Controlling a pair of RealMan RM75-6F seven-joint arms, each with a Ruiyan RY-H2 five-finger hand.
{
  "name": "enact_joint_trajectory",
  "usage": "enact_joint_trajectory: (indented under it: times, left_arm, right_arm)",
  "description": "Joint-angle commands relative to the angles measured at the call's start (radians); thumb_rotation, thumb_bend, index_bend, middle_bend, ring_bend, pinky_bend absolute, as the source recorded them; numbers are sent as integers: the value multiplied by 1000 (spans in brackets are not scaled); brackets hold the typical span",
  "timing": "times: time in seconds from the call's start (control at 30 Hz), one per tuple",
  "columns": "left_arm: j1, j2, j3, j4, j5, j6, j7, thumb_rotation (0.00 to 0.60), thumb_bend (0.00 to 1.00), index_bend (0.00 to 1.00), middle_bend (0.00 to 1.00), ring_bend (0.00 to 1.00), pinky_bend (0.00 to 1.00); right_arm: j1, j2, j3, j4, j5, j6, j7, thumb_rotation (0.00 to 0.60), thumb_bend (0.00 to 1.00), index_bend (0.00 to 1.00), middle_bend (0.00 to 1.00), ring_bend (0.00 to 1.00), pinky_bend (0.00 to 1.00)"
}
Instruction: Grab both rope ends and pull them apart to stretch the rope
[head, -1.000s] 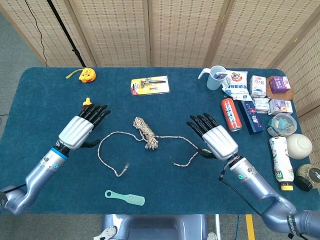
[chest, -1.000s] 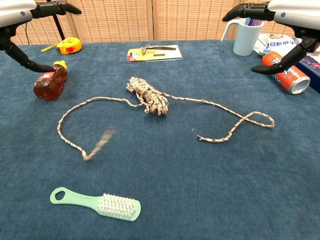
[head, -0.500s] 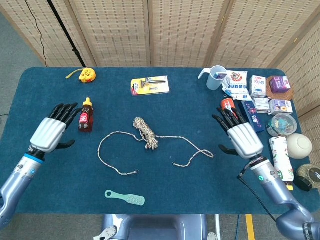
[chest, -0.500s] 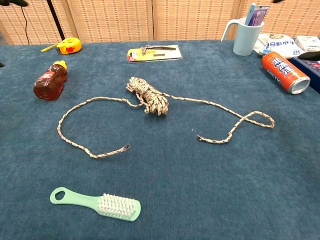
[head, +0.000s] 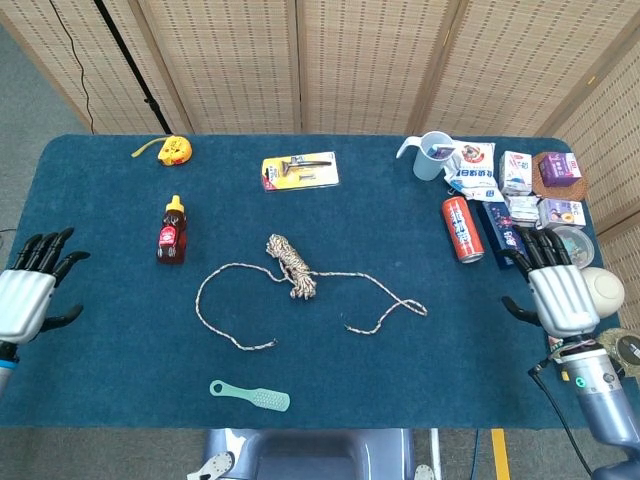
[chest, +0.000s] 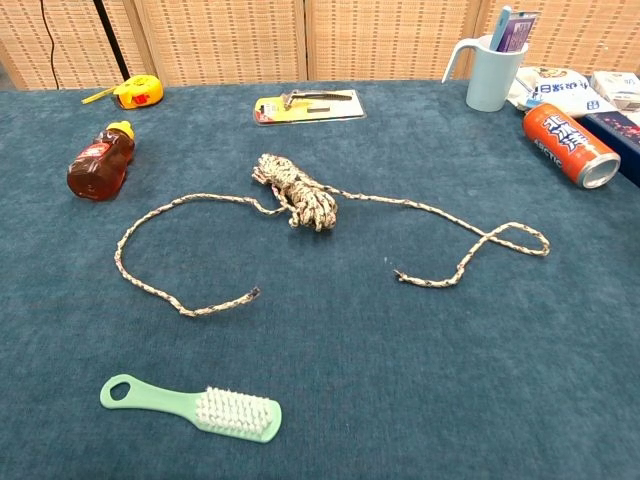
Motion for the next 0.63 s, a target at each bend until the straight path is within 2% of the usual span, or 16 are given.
enact_joint_trajectory:
  times: [0.03, 0.2, 0.37, 0.63]
  left_arm:
    - [87, 13, 32, -23, 25, 96, -9, 600, 191, 231, 35, 0, 0]
    - [167, 26, 57, -36, 27, 158, -17, 600, 191, 231, 38, 0, 0]
    - [214, 34, 83, -47, 34, 166, -6, 600, 191, 231, 38, 0, 0]
    - [243, 36, 77, -63, 51, 186, -6, 600, 190, 231, 38, 0, 0]
  right_arm:
    - [-58, 19, -23, -17, 3, 54, -3, 600, 276, 265, 62, 12, 0]
    - [-129, 39, -47, -45, -5, 117, -9, 600, 275, 267, 69, 12, 0]
    - [-180, 33, -58, -53, -6, 159, -10, 600, 275, 267, 70, 11, 0]
    - [-217, 26, -55, -42, -10, 187, -1, 600, 276, 267, 70, 11, 0]
